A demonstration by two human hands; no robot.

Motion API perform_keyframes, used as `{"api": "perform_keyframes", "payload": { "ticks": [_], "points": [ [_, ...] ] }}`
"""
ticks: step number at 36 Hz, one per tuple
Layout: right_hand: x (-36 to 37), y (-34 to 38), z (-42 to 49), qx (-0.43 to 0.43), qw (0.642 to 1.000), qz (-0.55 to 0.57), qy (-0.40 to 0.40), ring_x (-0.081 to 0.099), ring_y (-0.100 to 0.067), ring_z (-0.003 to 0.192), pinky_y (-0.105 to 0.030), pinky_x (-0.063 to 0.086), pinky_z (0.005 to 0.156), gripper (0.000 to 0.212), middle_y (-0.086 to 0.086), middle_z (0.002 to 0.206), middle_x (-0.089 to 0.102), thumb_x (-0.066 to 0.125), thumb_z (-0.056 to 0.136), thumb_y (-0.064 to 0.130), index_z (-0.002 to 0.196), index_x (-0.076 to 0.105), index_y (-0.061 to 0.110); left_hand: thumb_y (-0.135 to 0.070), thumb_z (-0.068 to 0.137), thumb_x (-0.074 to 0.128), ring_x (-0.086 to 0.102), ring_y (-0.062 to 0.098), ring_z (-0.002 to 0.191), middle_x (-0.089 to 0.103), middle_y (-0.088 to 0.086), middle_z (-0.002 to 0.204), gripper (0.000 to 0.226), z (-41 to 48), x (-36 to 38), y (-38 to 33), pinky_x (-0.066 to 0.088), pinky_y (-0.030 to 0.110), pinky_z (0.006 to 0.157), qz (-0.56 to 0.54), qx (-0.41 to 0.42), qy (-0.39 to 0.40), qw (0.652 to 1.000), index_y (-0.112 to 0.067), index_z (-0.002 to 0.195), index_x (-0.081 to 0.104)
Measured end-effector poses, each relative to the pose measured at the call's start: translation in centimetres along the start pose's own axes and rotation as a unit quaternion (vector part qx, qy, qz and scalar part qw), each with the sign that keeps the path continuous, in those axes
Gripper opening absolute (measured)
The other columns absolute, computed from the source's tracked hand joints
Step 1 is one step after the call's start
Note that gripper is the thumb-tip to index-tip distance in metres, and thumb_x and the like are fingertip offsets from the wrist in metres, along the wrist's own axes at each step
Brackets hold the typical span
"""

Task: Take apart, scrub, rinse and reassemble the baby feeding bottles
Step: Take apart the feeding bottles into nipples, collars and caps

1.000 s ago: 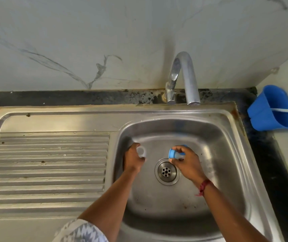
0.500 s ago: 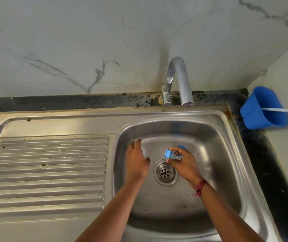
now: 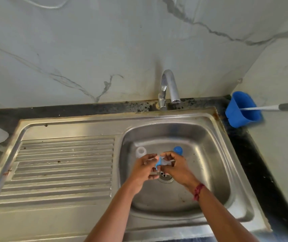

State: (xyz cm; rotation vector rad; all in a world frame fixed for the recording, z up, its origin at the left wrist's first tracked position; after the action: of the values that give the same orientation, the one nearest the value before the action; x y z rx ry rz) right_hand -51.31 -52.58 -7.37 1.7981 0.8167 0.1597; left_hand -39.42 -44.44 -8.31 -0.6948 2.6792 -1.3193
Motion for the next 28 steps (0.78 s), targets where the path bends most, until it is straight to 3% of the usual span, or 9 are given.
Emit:
{"api": "perform_keyframes", "payload": {
  "ticks": [5, 7, 10, 13, 18, 23, 28],
  "points": [
    [0.6, 0.7, -1.8, -0.015, 1.000, 0.012, 0.002, 0.063, -0.014, 0.073, -0.027, 0.054, 0.068, 0.032, -0.006, 0.090, 0.069, 0.085, 0.071, 0.005, 0.094, 0.067, 0.019, -0.028, 0.094, 0.067, 0.071, 0.026, 0.093, 0.073, 0.013, 0.105, 0.030, -2.3, -0.2, 0.3, 0.059, 0.033, 0.075, -0.037, -0.004, 0.014, 0.999, -0.011, 0.119, 0.065],
    [0.9, 0.7, -2.3, -0.011, 1.000, 0.023, 0.003, 0.064, -0.020, 0.076, -0.033, 0.055, 0.072, 0.033, -0.015, 0.094, 0.071, 0.084, 0.072, 0.002, 0.094, 0.068, 0.021, -0.029, 0.093, 0.067, 0.072, 0.024, 0.091, 0.074, 0.013, 0.104, 0.030, -3.0, -0.5, 0.1, 0.059, 0.033, 0.076, -0.044, 0.004, 0.020, 0.999, -0.011, 0.116, 0.066],
    [1.5, 0.6, -3.2, 0.004, 0.999, 0.044, 0.009, 0.072, -0.034, 0.088, -0.047, 0.058, 0.086, 0.033, -0.012, 0.098, 0.075, 0.084, 0.070, 0.012, 0.098, 0.072, 0.022, -0.030, 0.091, 0.069, 0.071, 0.020, 0.085, 0.075, 0.007, 0.092, 0.024, -4.2, -1.1, -0.4, 0.060, 0.033, 0.080, -0.064, 0.018, 0.030, 0.997, -0.012, 0.107, 0.069],
    [1.6, 0.6, -4.0, 0.008, 0.998, 0.059, 0.001, 0.073, -0.033, 0.088, -0.055, 0.056, 0.088, 0.030, -0.010, 0.099, 0.075, 0.080, 0.077, 0.008, 0.105, 0.073, 0.014, -0.029, 0.090, 0.070, 0.070, 0.019, 0.081, 0.075, 0.006, 0.088, 0.022, -5.2, -1.3, -0.6, 0.059, 0.034, 0.080, -0.080, 0.030, 0.033, 0.996, -0.012, 0.104, 0.070],
    [1.7, 1.5, -5.3, 0.008, 0.999, 0.049, -0.015, 0.074, -0.032, 0.085, -0.055, 0.057, 0.086, 0.026, -0.013, 0.093, 0.075, 0.077, 0.081, 0.001, 0.100, 0.071, 0.018, -0.027, 0.091, 0.070, 0.071, 0.019, 0.083, 0.076, 0.007, 0.090, 0.021, -6.5, -1.6, -0.6, 0.060, 0.035, 0.081, -0.075, 0.036, 0.024, 0.996, -0.012, 0.106, 0.071],
    [1.4, 2.5, -6.4, -0.020, 0.998, 0.040, -0.033, 0.074, -0.029, 0.084, -0.052, 0.058, 0.085, 0.025, -0.013, 0.095, 0.075, 0.076, 0.082, 0.002, 0.105, 0.071, 0.009, -0.020, 0.093, 0.068, 0.071, 0.017, 0.080, 0.075, 0.007, 0.092, 0.020, -7.2, -1.7, -0.9, 0.060, 0.031, 0.073, -0.082, 0.044, 0.011, 0.996, -0.009, 0.108, 0.070],
    [0.9, 2.9, -7.4, -0.024, 0.999, 0.043, -0.020, 0.075, -0.028, 0.080, -0.046, 0.060, 0.084, 0.024, -0.010, 0.088, 0.076, 0.079, 0.080, 0.002, 0.103, 0.072, 0.004, -0.018, 0.091, 0.070, 0.074, 0.018, 0.081, 0.077, 0.008, 0.090, 0.020, -8.3, -1.4, -0.7, 0.060, 0.034, 0.077, -0.084, 0.052, 0.015, 0.995, -0.008, 0.108, 0.070]
  ]
}}
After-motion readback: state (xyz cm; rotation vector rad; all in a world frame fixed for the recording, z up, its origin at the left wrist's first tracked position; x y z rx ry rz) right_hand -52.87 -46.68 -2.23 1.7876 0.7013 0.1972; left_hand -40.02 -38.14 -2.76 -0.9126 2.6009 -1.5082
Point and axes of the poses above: each hand's wrist, its own z-axis towards the middle knuckle, its own x-axis out of the palm, y = z × x, the point moved 8 cm from there along z, towards the middle knuckle
